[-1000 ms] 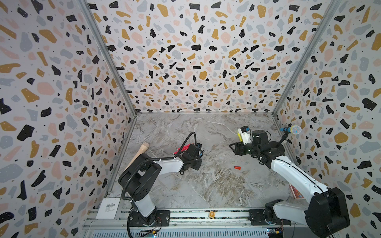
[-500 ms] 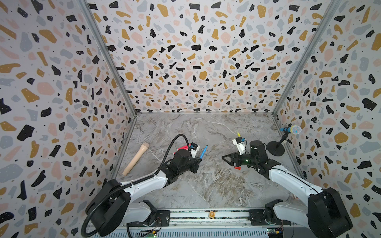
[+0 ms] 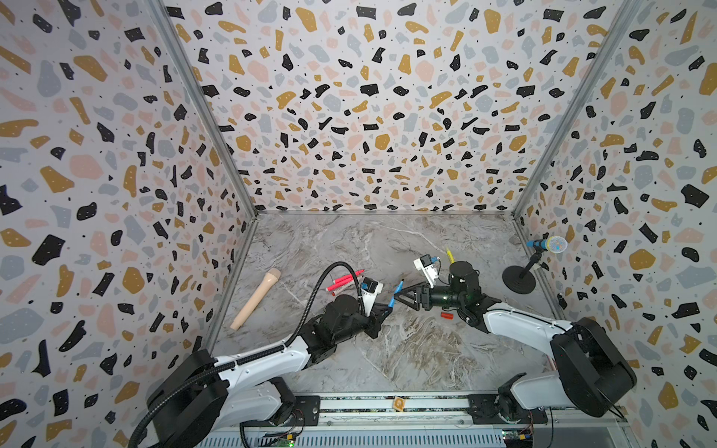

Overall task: Insert pens into pen caps
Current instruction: Pass a pen.

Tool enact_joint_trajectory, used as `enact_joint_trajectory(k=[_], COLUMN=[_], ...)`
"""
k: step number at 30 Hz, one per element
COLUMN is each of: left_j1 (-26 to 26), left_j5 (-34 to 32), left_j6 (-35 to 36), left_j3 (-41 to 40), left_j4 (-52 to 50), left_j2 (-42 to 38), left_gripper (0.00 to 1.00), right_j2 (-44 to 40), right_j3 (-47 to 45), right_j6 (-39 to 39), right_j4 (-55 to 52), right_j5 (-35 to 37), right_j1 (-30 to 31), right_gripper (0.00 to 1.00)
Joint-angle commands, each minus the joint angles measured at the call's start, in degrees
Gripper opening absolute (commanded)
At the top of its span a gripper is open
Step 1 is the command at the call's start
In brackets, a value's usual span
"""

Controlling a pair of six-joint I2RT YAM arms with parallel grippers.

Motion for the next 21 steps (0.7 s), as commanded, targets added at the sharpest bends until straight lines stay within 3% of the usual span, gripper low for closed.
enact_joint_trajectory(k=[1, 2, 6, 8, 12, 21], left_j1=[-0.6, -0.6, -0.9, -0.9, -0.9, -1.0], left_j5=[0.1, 0.2, 1.0, 1.3, 2.6, 4.1], left_j6=[-0.7, -0.7, -0.7, -0.7, -0.5, -0.7], left_j3=[0.3, 0.3, -0.1, -0.2, 0.5, 2.1], left_j4=[3.9, 4.1, 5.0, 5.2, 4.5, 5.1], left_j2=[0.4, 0.7, 1.0, 1.0, 1.8, 3.8], left_gripper=[0.05, 0.05, 0.05, 0.08, 0.33, 0.35], right_j2=[0.9, 1.1, 1.0, 0.8, -0.1, -1.5], right_j3=[3.4, 3.5, 3.1, 2.8, 2.6, 2.7], right_j6=[1.5, 1.5, 1.2, 0.8, -0.3, -1.5], right_j4=[3.4, 3.5, 3.2, 2.9, 1.5, -0.2], right_j5=[-0.7, -0.6, 0.5, 0.6, 1.1, 0.6], right_j1=[1.2, 1.4, 1.7, 1.8, 2.3, 3.6], right_gripper=[0.64, 0.59, 0.2, 0.1, 0.06, 0.03])
